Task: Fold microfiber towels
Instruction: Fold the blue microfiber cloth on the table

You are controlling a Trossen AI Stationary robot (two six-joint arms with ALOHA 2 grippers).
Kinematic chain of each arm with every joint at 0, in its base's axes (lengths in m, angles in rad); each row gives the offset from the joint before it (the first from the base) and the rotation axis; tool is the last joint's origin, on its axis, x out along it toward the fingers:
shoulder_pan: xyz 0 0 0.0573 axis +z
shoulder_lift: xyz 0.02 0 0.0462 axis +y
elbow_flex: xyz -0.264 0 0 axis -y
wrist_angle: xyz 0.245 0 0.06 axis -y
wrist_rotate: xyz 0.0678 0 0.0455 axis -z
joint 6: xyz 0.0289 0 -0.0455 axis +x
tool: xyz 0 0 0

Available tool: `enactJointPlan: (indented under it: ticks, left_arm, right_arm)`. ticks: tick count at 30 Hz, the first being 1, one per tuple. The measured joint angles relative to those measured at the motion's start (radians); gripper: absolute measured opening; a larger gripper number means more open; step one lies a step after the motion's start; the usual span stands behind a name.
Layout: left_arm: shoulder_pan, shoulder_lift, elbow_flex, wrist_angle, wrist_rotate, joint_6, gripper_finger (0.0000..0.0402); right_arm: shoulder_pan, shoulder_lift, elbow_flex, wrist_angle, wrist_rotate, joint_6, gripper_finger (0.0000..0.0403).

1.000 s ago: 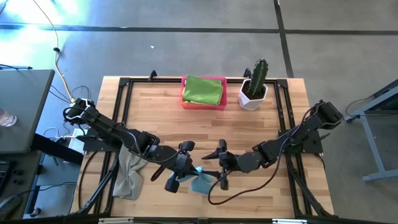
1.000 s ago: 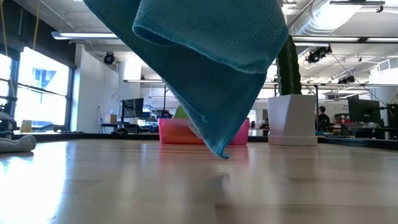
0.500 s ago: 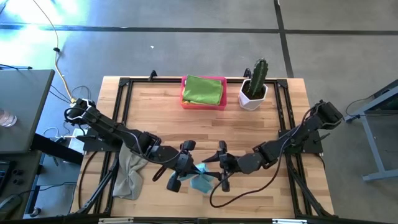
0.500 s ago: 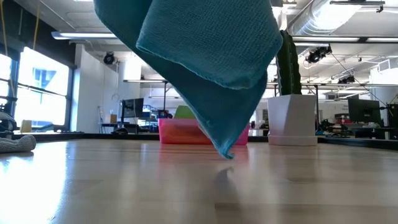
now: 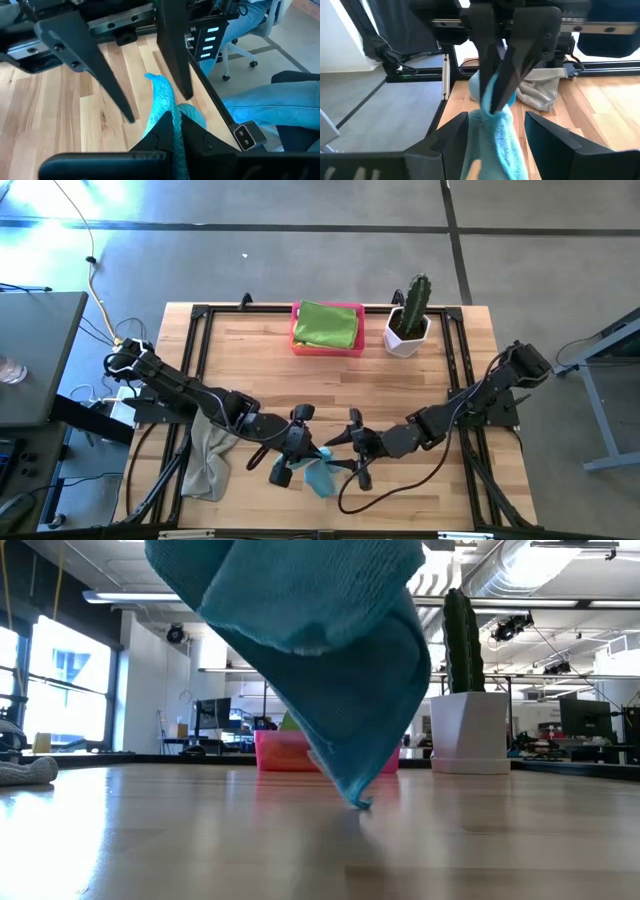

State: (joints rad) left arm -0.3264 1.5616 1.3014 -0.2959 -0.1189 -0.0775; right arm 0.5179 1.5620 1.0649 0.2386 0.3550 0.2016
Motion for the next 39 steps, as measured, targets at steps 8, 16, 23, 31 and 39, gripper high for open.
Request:
enactJointPlan:
  ticks: [8,16,23,31,39]
  left_arm:
    - [-0.001,0.000,0.000,0.001,0.003,0.002,0.0001]
    - [0.000,0.000,0.000,0.002,0.004,0.002,0.0001]
    - [0.000,0.000,0.000,0.009,0.003,0.002,0.0001]
    - [-0.005,0.000,0.000,0.007,0.003,0.003,0.0001]
    - [-0.001,0.001,-0.001,0.000,-0.031,0.018,0.0056]
  right_arm:
    - [0.000,0.000,0.000,0.009,-0.028,0.000,0.0188]
    - [-0.014,0.000,0.000,0.014,-0.029,0.005,0.0181]
    - [-0.014,0.000,0.000,0.015,-0.026,0.007,0.0104]
    - [-0.013,0.000,0.000,0.014,-0.031,0.012,0.0008]
    - [-0.013,0.000,0.001,-0.013,0.010,0.030,0.0001]
